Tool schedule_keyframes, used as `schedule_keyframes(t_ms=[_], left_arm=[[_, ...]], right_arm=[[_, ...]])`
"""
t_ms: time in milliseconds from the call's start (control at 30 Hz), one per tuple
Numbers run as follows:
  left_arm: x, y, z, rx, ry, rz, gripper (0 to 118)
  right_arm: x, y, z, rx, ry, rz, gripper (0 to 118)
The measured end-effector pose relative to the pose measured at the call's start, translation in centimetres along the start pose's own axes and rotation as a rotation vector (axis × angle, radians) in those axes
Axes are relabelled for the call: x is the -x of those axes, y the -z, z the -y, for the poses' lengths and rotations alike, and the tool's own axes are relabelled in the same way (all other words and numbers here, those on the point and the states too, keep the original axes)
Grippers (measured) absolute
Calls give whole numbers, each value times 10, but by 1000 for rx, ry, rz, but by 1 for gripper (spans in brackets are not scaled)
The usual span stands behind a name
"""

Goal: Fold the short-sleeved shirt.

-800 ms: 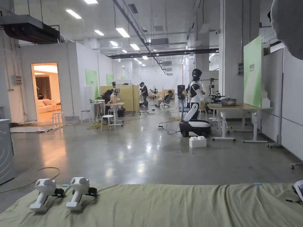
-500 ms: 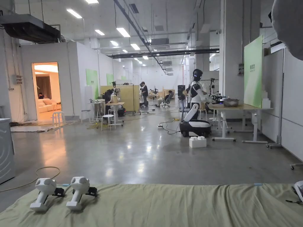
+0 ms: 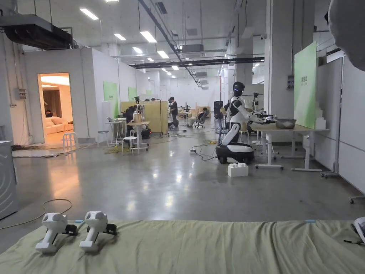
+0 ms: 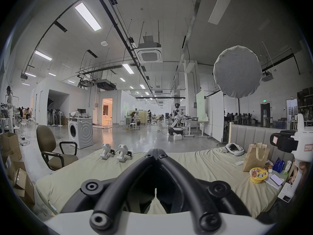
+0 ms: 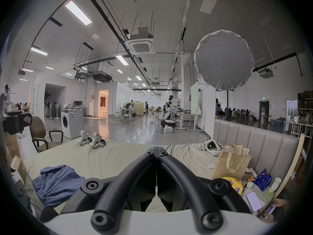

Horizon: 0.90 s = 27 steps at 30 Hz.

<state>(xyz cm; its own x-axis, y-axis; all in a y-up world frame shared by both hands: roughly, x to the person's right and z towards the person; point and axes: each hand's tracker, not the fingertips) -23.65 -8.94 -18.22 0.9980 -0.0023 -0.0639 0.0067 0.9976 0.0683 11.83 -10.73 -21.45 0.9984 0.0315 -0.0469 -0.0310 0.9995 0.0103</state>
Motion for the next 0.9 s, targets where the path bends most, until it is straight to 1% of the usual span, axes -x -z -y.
schedule_keyframes(t_ms=[167,200,233,267,300,333,367,400,433,467,500,567,600,633,667,700,733,767,800,833,867,900], left_arm=[[-4,6,-8,50,17,-15,2],[-4,7,-10,53,36,-16,2],[-4,7,-12,49,89,-16,2],[-6,8,-14,37,164,-14,2],[-7,8,-14,30,268,-9,2],[-11,9,-13,33,409,-9,2],[-16,11,-10,46,569,-11,2],[-20,13,-5,64,710,-13,2],[-23,15,8,94,879,7,2],[-27,17,22,144,1050,52,2],[-30,17,35,179,1196,95,2],[-35,7,77,192,1498,185,2],[-35,2,94,176,1602,238,2],[-33,-6,111,164,1688,312,2],[-33,-11,124,165,1761,362,2],[-33,-17,136,154,1812,380,2],[-33,-20,142,142,1838,396,2],[-33,-21,142,128,1816,403,2],[-34,-20,137,125,1767,389,2],[-34,-18,126,122,1663,346,2],[-34,-13,112,126,1551,298,2],[-33,-7,96,127,1428,235,2]], right_arm=[[-1,0,0,5,1,0,2],[1,1,-1,12,-45,-19,2],[2,2,-1,13,-111,-29,2],[5,2,0,12,-213,-42,2],[9,2,0,8,-344,-42,2],[15,2,1,-4,-493,-24,2],[20,1,5,-28,-665,-21,2],[24,1,11,-48,-812,-25,2],[28,0,19,-67,-980,-32,2],[31,-1,29,-82,-1143,-58,2],[32,-2,40,-91,-1284,-90,2],[31,-7,69,-125,-1578,-169,2],[29,-9,81,-137,-1681,-206,2],[36,-14,85,-128,-1763,-262,2],[36,-19,94,-114,-1806,-329,2],[36,-23,102,-103,-1837,-394,2],[31,-26,108,-85,-1856,-448,2],[30,-27,114,-93,-1864,-450,2],[32,-29,114,-98,-1853,-440,2],[36,-27,108,-96,-1797,-417,2],[38,-24,99,-77,-1708,-382,2],[33,-18,91,-54,-1588,-325,2]])
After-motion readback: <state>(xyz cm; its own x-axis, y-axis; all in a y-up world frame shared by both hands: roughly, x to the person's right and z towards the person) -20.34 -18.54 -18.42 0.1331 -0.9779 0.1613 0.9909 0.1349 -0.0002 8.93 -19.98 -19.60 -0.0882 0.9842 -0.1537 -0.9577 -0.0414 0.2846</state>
